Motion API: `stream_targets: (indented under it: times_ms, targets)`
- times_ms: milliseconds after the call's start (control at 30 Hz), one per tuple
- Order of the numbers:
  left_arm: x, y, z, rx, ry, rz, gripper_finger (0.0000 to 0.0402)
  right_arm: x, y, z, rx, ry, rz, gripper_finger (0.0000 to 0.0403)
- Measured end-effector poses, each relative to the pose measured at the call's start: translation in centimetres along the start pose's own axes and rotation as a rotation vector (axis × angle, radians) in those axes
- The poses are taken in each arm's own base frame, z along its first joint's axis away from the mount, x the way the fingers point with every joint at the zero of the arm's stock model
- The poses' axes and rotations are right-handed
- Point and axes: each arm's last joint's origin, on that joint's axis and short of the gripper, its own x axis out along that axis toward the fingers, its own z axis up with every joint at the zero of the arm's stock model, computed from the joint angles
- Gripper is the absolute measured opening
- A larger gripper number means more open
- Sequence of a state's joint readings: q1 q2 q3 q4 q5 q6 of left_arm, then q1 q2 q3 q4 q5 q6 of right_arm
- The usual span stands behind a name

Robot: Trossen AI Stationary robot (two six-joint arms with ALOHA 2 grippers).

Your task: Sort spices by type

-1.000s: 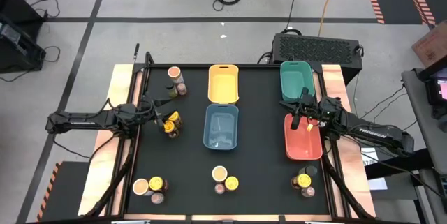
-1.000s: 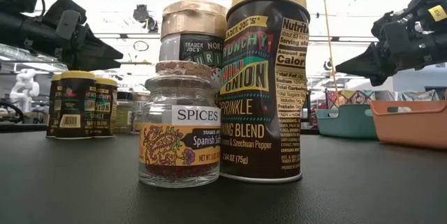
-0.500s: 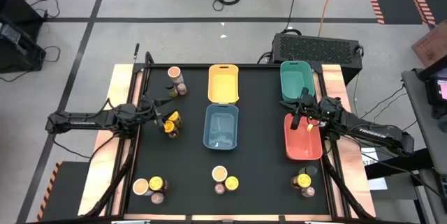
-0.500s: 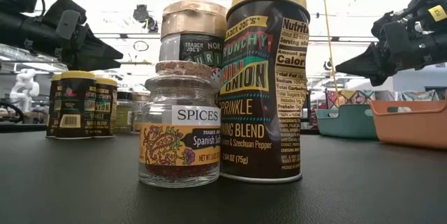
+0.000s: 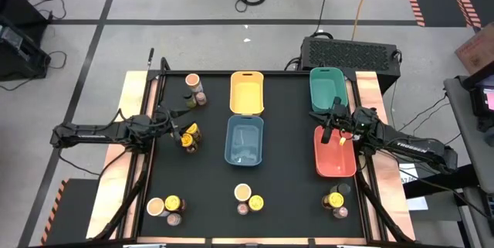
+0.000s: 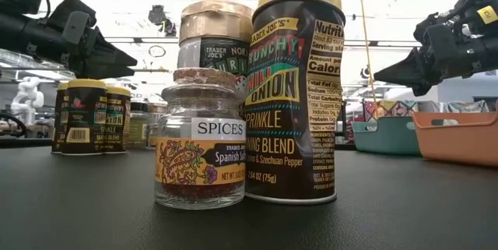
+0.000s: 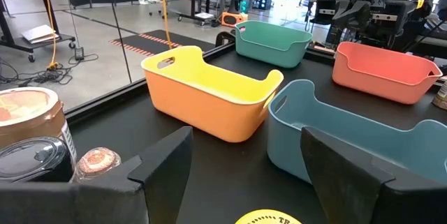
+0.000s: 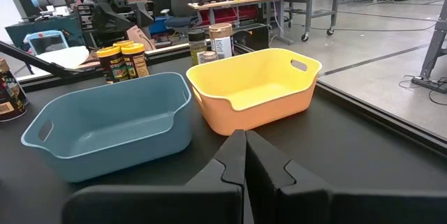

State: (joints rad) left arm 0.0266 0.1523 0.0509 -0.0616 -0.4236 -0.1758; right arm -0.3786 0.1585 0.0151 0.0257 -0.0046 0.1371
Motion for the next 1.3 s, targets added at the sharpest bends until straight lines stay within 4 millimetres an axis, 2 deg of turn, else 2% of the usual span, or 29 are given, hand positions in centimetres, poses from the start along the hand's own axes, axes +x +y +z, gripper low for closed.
stream_targets:
  times_ms: [1133,1200,1300]
  targets:
    - [0.00,0.01,0.01,0.001,-0.001,0.003,0.0267,0.00,-0.01,0.01,0.000,-0.001,-0.003,0.0000]
    - [0.00,0.00,0.02,-0.031,-0.003,0.000,0.0267,0.00,0.00,0.07,0.009,-0.008,-0.002,0.0000]
    - [-0.01,-0.18,-0.01,-0.177,0.013,-0.057,0.0267,-0.02,0.07,0.61,0.039,-0.063,0.006,0.0000]
